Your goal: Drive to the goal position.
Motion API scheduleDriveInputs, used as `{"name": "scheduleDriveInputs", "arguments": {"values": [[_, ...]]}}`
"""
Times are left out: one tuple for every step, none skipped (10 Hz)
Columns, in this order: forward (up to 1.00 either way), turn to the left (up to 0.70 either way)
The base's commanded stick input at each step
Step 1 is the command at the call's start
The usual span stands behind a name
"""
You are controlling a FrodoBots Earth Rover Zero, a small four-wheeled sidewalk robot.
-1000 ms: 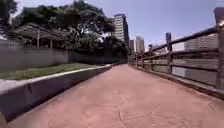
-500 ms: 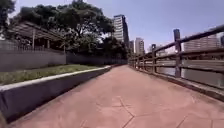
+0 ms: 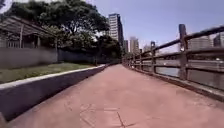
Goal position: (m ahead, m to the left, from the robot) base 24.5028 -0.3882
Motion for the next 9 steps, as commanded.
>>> {"name": "scheduleDriveInputs", "arguments": {"values": [[1.00,0.01],[1.00,0.01],[1.00,0.01],[1.00,0.01],[1.00,0.01],[1.00,0.01],[1.00,0.01],[1.00,0.01],[1.00,0.01]]}}
